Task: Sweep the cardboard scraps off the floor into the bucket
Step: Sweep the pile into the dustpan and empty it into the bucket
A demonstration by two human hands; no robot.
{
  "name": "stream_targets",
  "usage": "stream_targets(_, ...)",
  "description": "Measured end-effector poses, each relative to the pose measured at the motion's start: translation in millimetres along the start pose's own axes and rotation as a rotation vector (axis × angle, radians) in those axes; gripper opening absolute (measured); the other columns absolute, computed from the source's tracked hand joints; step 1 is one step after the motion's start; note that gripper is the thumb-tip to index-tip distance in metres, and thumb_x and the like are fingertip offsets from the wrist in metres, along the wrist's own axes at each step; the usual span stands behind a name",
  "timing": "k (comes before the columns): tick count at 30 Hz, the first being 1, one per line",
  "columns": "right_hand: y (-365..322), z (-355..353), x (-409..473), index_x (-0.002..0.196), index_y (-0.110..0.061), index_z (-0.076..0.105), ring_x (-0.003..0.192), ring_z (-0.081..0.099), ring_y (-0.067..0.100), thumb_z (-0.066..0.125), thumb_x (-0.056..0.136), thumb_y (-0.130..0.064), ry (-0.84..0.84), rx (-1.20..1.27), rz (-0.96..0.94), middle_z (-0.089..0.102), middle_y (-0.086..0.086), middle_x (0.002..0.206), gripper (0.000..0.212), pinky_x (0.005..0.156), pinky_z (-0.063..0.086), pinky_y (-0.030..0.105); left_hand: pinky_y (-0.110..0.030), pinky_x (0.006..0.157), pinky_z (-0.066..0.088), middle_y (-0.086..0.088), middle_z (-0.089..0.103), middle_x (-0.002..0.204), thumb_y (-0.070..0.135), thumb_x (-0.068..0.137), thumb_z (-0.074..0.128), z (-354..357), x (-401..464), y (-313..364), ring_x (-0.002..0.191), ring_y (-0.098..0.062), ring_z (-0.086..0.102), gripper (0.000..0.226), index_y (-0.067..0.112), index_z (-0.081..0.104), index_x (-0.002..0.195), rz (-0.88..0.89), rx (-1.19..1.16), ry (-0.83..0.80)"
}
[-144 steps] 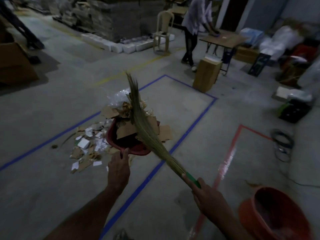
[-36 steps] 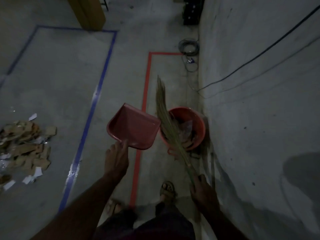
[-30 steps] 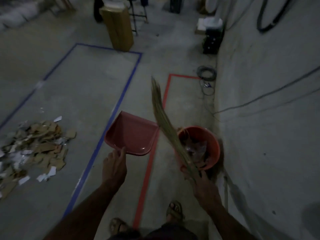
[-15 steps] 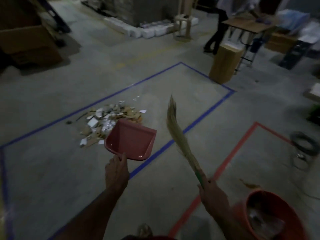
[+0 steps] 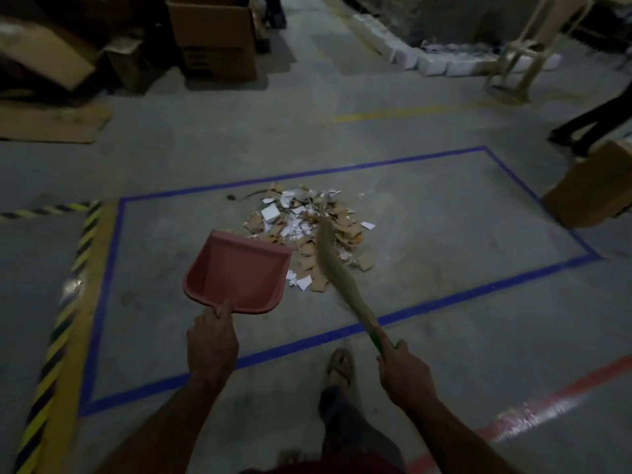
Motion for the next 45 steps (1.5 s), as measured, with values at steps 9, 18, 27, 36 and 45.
stream_targets(9,-40,18,167,0.153,-0.046,0.009,0.087,0.063,0.025,0.04,0.101,-0.024,-0.22,-0.123,-0.208,0.051,0.009,0.12,0.064,0.064,0.042,0.032,-0.043,0.055,0.043,-0.017,0.053,0.078,0.007,0.085,0.05,70,106,0,0.066,-0.036,0.055,0.03,0.008,0.059,0.114,-0.131,0.076,-0.102)
stream_targets(18,-36,75,379,0.156,-0.034,0.016,0.102,0.061,0.033,0.033,0.104,-0.019,-0.477,-0.237,-0.359,0.049,0.015,0.128,0.057,0.079,0.046,0.039,-0.04,0.058,0.03,-0.015,0.051,0.08,0.015,0.097,0.042,211,250,66,0.068,-0.035,0.051,0.026,0.007,0.055,0.117,-0.151,0.065,-0.219)
stream_targets(27,38,183,556,0.142,-0.025,0.042,0.102,0.061,0.022,0.036,0.103,-0.013,-0.518,-0.421,-0.106,0.052,0.006,0.121,0.041,0.074,0.043,0.031,-0.047,0.06,0.041,-0.017,0.054,0.088,0.01,0.096,0.058,366,333,62,0.075,-0.039,0.055,0.029,0.01,0.055,0.125,-0.145,0.108,-0.375)
stream_targets(36,32,182,617,0.151,-0.046,0.009,0.066,0.05,0.016,0.041,0.102,-0.024,-0.367,-0.202,-0.073,0.044,0.003,0.096,0.063,0.053,0.047,0.032,-0.041,0.061,0.032,-0.016,0.054,0.087,0.008,0.092,0.064,427,368,63,0.074,-0.041,0.056,0.034,0.012,0.056,0.126,-0.076,0.036,-0.424)
stream_targets(45,44,156,597,0.151,-0.054,0.004,0.063,0.05,0.009,0.037,0.101,-0.042,-0.344,-0.004,-0.167,0.041,-0.008,0.09,0.061,0.058,0.054,0.032,-0.038,0.056,0.033,-0.013,0.054,0.084,0.009,0.094,0.056,422,400,37,0.069,-0.034,0.053,0.027,0.014,0.058,0.12,-0.027,0.04,-0.431)
Point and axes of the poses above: each hand's wrist, its own x-axis towards the middle knuckle, its own z-axis out of the palm, y = z × x, the point moved 5 cm from there along x, towards the middle knuckle
